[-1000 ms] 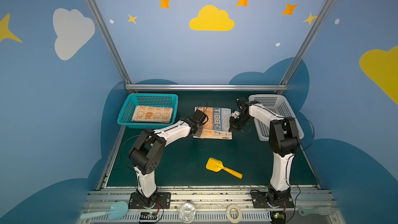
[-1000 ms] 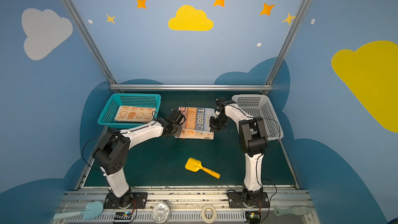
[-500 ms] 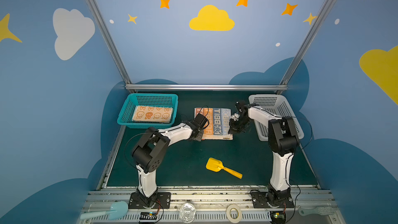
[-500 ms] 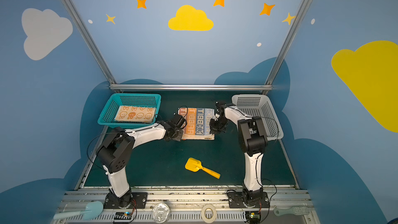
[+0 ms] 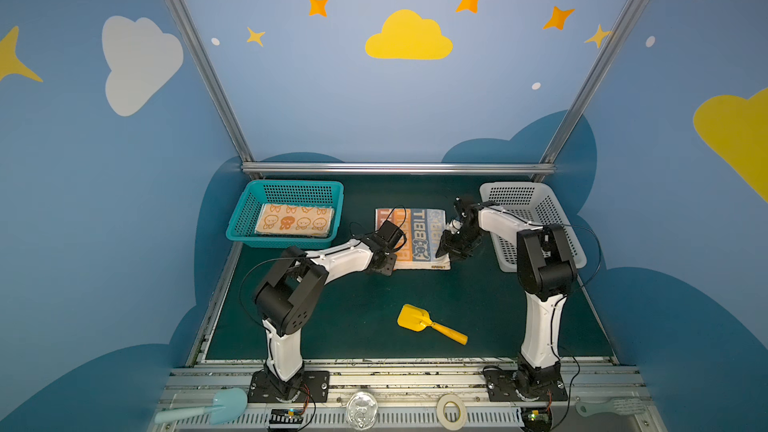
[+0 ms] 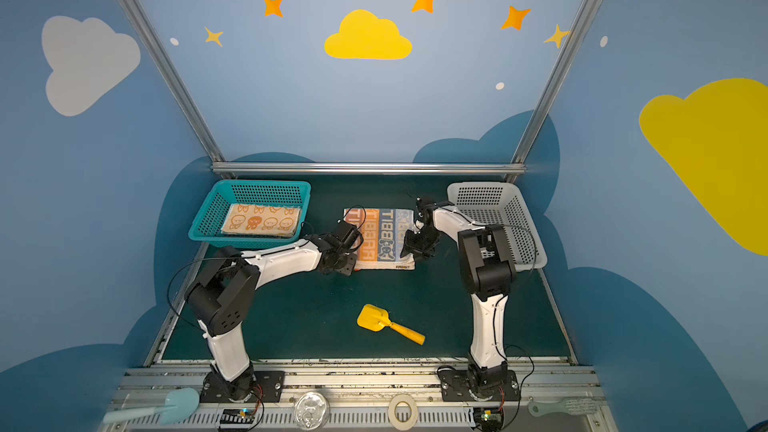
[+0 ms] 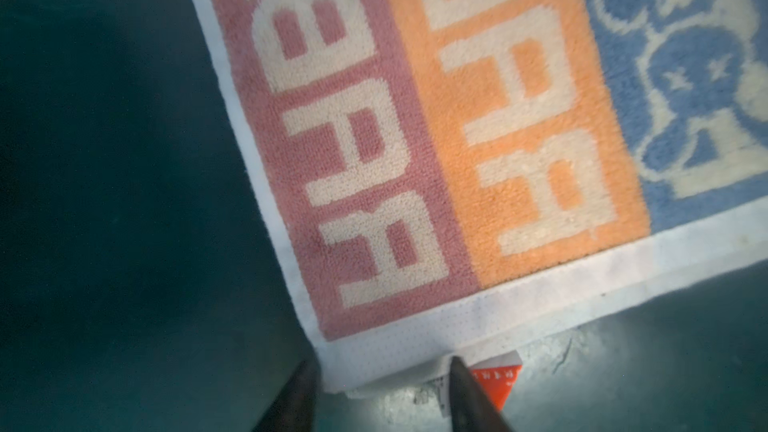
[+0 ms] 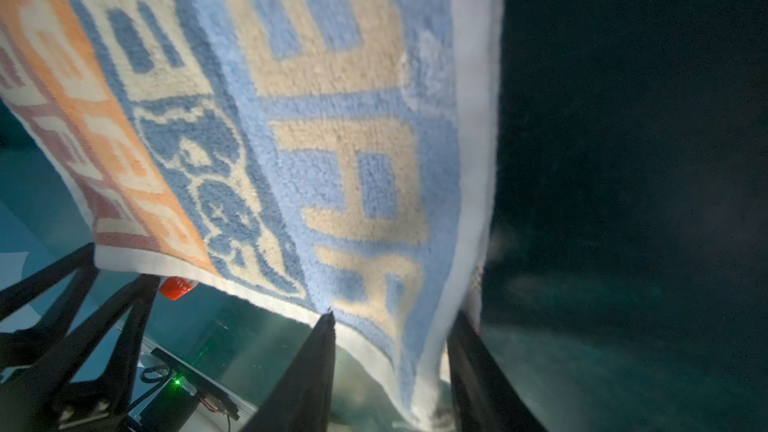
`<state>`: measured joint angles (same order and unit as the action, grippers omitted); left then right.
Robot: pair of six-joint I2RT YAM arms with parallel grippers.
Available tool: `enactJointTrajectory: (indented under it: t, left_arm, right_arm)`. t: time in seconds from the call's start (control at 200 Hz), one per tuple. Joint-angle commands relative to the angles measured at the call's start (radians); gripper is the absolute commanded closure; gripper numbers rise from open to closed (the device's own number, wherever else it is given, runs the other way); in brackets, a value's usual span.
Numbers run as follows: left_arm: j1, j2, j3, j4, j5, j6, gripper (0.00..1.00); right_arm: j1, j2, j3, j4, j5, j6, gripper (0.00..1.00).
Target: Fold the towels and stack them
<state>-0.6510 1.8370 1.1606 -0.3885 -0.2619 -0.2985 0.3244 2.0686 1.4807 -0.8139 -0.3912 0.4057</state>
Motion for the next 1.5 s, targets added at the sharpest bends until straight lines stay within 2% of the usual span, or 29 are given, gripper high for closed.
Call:
enactJointTrajectory:
  t: [0.0,0.05,0.065,0.1,0.22,0.32,0.561,0.696,1.111,1.287,1.497]
  left_arm:
    - [-0.001,-0.084,-0.016,0.008,-0.006,-0.019,0.22]
    - [-0.001,-0.108,-0.017,0.005,-0.010,-0.022,0.11]
    - [-0.001,-0.116,-0.015,0.003,-0.011,-0.022,0.05]
    - [-0.001,-0.134,-0.010,-0.004,-0.011,-0.021,0.01]
    - [-0.001,-0.177,0.018,-0.006,-0.006,-0.040,0.01]
    - [0.005,-0.165,0.052,0.035,0.062,-0.059,0.01]
    - [0.017,0.041,0.224,0.058,0.218,-0.099,0.01]
    - [0.021,0.124,0.291,0.009,0.246,-0.091,0.01]
    - [0.095,-0.080,0.046,-0.042,0.236,-0.109,0.01]
    - [0.107,-0.106,-0.039,-0.038,0.242,-0.130,0.01]
    - [0.133,-0.073,-0.048,0.008,0.348,-0.179,0.09]
  right_arm:
    - [0.005,-0.064,-0.023,-0.027,0.012,-0.001,0.53]
    - [0.004,-0.079,-0.033,-0.028,0.014,-0.002,0.53]
    - [0.004,-0.084,-0.034,-0.027,0.015,-0.002,0.53]
    - [0.004,-0.091,-0.042,-0.025,0.013,-0.002,0.53]
    - [0.004,-0.108,-0.070,-0.013,0.006,-0.001,0.55]
    - [0.005,-0.110,-0.098,0.007,-0.006,0.002,0.56]
    - [0.005,-0.087,-0.128,0.053,-0.043,0.015,0.63]
    - [0.004,-0.092,-0.124,0.050,-0.047,0.013,0.72]
    - [0.000,-0.105,-0.092,0.032,-0.036,-0.002,1.00]
    - [-0.001,-0.114,-0.089,0.031,-0.039,-0.002,1.00]
    - [-0.001,-0.120,-0.101,0.036,-0.043,-0.001,1.00]
